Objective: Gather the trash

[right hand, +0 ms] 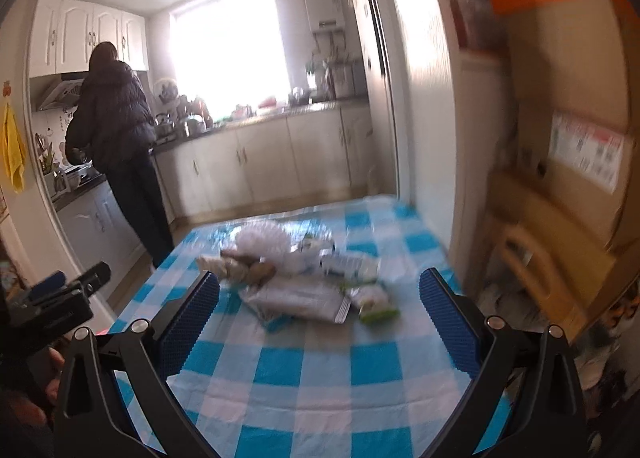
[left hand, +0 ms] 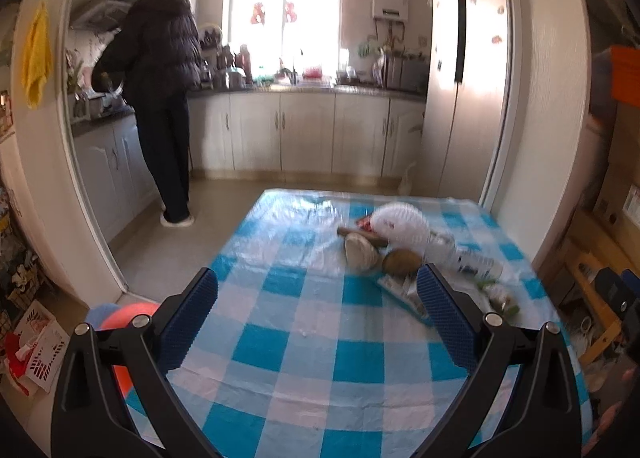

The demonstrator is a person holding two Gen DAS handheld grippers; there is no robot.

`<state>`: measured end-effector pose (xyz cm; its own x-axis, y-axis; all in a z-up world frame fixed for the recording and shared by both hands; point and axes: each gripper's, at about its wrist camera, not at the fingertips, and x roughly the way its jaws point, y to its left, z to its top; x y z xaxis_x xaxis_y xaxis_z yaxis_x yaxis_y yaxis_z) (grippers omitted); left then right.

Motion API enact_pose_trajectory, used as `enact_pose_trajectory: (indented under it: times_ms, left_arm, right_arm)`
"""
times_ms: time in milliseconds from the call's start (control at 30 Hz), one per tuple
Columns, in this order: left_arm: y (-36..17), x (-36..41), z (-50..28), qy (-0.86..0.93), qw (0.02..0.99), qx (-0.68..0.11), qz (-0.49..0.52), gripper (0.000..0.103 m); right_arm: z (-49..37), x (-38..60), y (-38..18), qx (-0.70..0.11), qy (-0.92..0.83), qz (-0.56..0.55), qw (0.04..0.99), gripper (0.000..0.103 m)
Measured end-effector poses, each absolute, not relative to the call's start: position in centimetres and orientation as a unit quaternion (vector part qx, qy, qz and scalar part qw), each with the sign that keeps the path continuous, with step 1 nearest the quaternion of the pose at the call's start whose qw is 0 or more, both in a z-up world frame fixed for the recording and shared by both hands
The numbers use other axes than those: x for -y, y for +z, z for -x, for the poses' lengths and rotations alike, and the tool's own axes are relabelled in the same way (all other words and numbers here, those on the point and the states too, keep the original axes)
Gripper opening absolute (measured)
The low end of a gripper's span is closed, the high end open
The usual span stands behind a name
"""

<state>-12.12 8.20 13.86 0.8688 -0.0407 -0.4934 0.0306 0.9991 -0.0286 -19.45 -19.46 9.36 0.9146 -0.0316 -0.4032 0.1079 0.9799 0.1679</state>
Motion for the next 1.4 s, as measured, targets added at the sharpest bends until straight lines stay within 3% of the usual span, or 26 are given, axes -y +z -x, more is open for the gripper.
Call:
enact_pose_trajectory:
  times_ms: [267, 567, 1133, 1200, 1333, 1400]
  left_arm:
    - [9.4, -7.7, 8.4, -0.049, 0.946, -0.321, -0.016, 0.1]
    - [7.6, -6.3, 1.8, -0.071, 0.936, -0.345, -0.006, 0.1]
    - [4.9, -3.7, -6.7, -0.082, 0.927, -0.366, 0.021, 0.099]
    - [4.6, -3.6, -7.2, -0.083, 0.925, -0.371, 0.02, 0.097]
    - [4.0, -3.5, -8.1, -0.081, 0.92, -0.384, 0.018, 0.073]
    - [3.6, -3.6, -8.6, -0.086, 0.915, -0.394, 0.025, 0.07]
  right_arm:
    - [16.0, 21.4, 5.3, -0.277, -0.016, -0.127, 0.952, 0.099]
    - [12.5, 23.7, 1.9, -0.334, 0.006, -0.175, 0.926, 0.099]
    - [-2.5, 23.2, 4.6, -0.353, 0.152, -0.221, 0.896, 0.098]
    - [-4.6, 22.7, 4.7, -0.36, 0.166, -0.22, 0.892, 0.097]
    - [-8.2, 20.6, 5.0, -0.364, 0.188, -0.184, 0.894, 0.096]
    - [-9.7, 19.5, 5.0, -0.369, 0.201, -0.166, 0.892, 0.096]
